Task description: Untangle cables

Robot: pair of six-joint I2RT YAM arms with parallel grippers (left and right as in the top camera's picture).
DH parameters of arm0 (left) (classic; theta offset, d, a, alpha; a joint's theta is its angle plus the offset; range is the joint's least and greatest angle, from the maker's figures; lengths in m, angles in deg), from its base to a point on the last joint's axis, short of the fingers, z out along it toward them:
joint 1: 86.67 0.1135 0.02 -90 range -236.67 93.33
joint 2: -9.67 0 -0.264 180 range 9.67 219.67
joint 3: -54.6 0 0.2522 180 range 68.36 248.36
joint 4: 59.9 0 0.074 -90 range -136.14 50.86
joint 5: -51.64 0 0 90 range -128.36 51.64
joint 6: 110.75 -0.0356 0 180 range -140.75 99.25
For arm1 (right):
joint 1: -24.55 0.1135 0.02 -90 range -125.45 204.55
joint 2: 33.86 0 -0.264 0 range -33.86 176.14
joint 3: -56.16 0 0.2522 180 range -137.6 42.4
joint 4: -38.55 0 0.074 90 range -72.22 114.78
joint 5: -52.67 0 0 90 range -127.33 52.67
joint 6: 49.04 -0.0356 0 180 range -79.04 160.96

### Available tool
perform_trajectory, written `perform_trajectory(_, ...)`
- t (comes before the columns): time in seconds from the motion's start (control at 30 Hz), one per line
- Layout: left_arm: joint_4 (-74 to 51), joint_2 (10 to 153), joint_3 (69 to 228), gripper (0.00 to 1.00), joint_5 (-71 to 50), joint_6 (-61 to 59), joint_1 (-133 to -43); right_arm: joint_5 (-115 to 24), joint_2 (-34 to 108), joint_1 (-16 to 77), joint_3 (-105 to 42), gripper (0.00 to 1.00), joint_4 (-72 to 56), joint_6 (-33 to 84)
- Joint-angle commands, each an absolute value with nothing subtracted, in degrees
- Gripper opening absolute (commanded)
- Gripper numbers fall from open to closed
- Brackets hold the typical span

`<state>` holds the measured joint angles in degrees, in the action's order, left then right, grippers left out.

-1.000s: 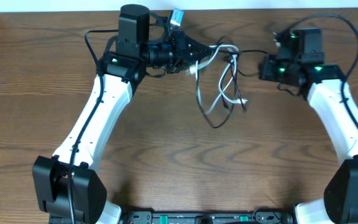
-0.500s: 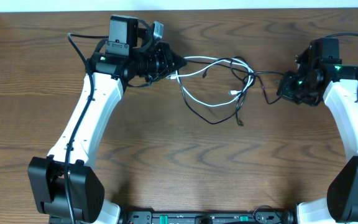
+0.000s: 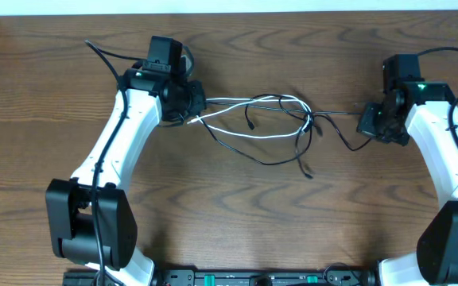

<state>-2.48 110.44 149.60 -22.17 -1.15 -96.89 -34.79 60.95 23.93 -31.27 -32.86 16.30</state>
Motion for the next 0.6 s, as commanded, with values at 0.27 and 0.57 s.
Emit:
perform_trajectory(0.27, -3.2, 110.9, 149.2, 0.33, -6.5, -3.0, -100.9, -47.0, 60.9, 28.0, -31.6, 0.24, -30.1, 25.2)
perform_trajectory(0.57, -11.4, 110.9, 149.2, 0.73, -9.8, 1.2, -108.1, -53.4, 59.4, 28.8, -32.5, 0.49, -27.7, 28.4)
